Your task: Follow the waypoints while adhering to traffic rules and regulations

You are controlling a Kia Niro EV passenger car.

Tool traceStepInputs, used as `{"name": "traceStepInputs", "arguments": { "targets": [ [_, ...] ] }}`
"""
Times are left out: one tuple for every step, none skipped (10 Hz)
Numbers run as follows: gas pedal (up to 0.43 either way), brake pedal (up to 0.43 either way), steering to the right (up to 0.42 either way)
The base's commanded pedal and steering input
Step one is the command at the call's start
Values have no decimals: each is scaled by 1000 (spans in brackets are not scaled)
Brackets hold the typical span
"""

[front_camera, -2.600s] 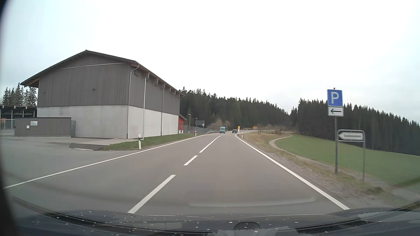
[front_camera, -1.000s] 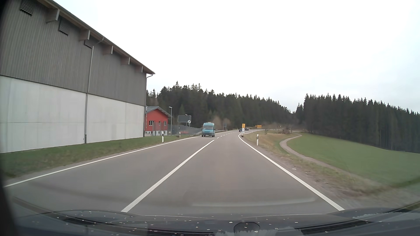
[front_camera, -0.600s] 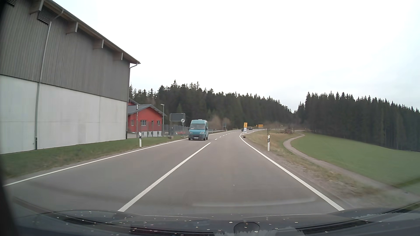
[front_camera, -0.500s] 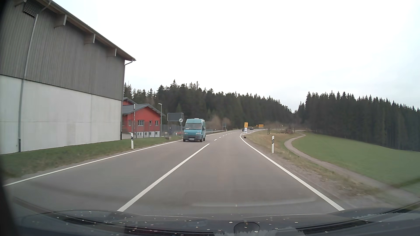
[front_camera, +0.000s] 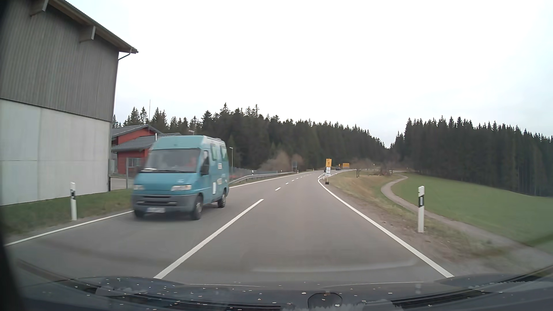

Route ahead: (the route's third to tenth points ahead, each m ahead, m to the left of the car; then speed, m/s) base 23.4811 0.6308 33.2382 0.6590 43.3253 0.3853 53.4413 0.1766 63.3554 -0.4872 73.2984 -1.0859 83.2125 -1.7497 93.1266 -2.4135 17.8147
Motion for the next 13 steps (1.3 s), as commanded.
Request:
{"name": "traceStepInputs", "arguments": {
  "targets": [
    [138, 0, 1],
    [138, 0, 1],
    [138, 0, 1],
    [138, 0, 1],
    [138, 0, 2],
    [138, 0, 2],
    [138, 0, 2],
    [138, 0, 2],
    [150, 0, 2],
    [177, 0, 2],
    [240, 0, 3],
    [248, 0, 3],
    [268, 0, 3]
  ]
}}
